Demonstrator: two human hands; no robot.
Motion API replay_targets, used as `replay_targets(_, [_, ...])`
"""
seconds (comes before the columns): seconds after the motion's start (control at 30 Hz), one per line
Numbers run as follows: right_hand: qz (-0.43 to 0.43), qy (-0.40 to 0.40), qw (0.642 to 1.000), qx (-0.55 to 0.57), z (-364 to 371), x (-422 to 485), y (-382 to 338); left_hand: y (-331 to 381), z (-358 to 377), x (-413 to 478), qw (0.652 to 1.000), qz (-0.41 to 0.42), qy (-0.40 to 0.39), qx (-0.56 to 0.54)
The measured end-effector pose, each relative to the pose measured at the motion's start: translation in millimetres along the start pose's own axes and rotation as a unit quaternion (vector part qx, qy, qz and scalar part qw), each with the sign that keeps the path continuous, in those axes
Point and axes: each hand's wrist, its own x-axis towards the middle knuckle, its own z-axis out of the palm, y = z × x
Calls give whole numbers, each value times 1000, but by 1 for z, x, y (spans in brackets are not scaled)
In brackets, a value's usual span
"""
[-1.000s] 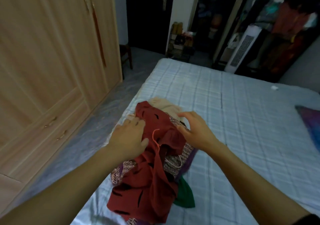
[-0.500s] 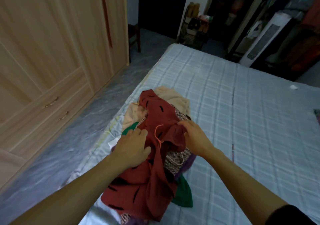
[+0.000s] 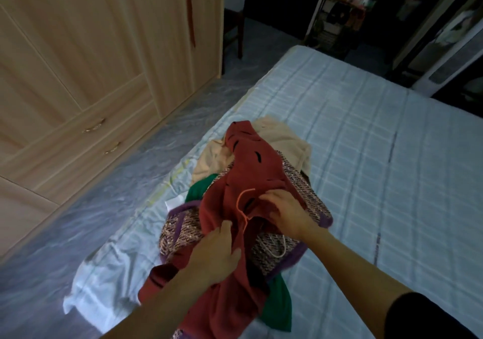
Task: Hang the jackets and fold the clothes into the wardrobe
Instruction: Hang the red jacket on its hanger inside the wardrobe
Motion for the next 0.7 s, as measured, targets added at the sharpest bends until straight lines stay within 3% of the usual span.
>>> replay_targets(0.13, [-70, -33, 995, -55, 21, 12, 14, -8, 25, 13, 999, -27, -30, -30])
replay_targets(0.37, [-96, 36, 989, -102, 25, 14, 16, -1, 43, 22, 995, -17, -21, -97])
replay_targets(0.7, [-68, 107, 992, -29, -47, -6, -15, 13, -21, 8, 989, 111, 84, -53])
